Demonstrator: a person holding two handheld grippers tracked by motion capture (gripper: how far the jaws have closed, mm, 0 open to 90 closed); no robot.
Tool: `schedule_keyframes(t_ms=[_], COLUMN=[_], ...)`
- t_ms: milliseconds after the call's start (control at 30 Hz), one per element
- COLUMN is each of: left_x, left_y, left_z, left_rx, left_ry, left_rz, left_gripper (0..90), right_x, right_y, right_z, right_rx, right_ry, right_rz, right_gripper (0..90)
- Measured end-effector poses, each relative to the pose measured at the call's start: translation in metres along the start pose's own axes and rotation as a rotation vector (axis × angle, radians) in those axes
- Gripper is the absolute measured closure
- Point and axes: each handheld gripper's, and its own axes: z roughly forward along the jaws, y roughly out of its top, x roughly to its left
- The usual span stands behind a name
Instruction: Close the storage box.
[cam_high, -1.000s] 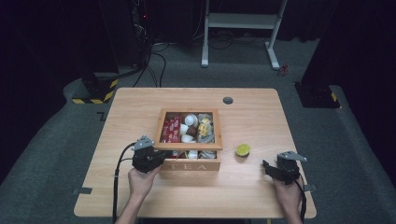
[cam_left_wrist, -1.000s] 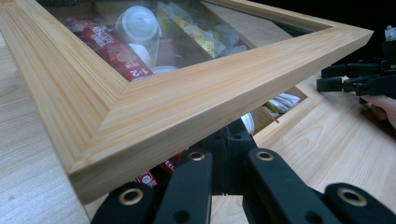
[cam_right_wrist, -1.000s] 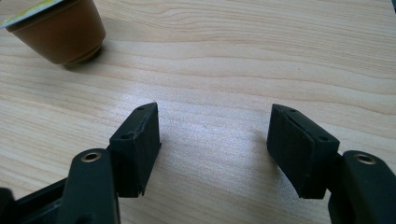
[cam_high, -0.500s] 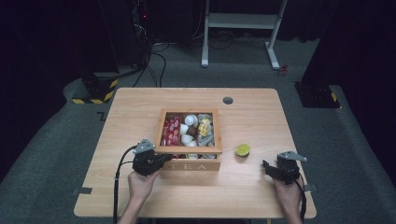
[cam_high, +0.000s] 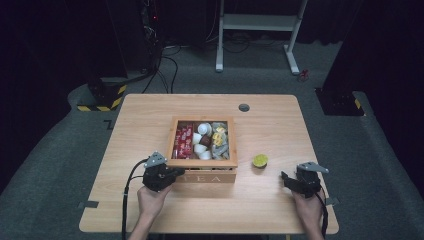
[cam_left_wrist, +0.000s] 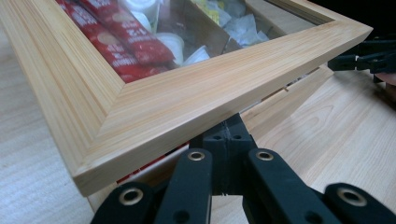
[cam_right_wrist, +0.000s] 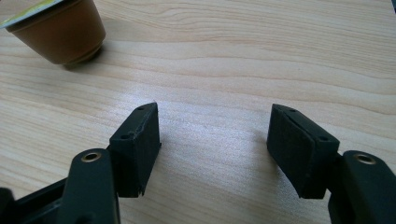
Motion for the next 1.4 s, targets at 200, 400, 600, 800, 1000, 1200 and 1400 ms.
schedule_keyframes(t_ms=[200, 400, 600, 800, 1000, 1200, 1400], left_x=[0.000, -0.005, -0.005, -0.004, -0.001, 0.002, 0.009], left_y=[-0.001, -0.006, -0.012, -0.017, -0.017, -0.011, -0.007], left_z=[0.000, 0.002, 0.003, 0.000, -0.011, -0.028, -0.044], left_rx=[0.001, 0.024, 0.025, 0.044, 0.026, -0.022, -0.052], left_ry=[-0.010, -0.009, -0.013, -0.005, -0.007, 0.020, 0.059], left_rz=[-0.006, 0.011, 0.009, 0.013, -0.002, -0.006, -0.011], left_gripper=[90.0, 90.0, 90.0, 90.0, 89.2, 81.5, 71.2], right_x=[0.000, 0.000, 0.000, 0.000, 0.000, 0.000, 0.000], right_y=[0.000, 0.000, 0.000, 0.000, 0.000, 0.000, 0.000], right_z=[0.000, 0.000, 0.000, 0.000, 0.000, 0.000, 0.000], right_rx=[0.000, 0.000, 0.000, 0.000, 0.000, 0.000, 0.000], right_ry=[-0.001, -0.001, -0.001, 0.000, 0.000, 0.000, 0.000], right_rz=[0.001, 0.001, -0.002, -0.001, -0.001, -0.001, -0.001], right_gripper=[34.6, 34.6, 34.6, 34.6, 34.5, 34.5, 34.5])
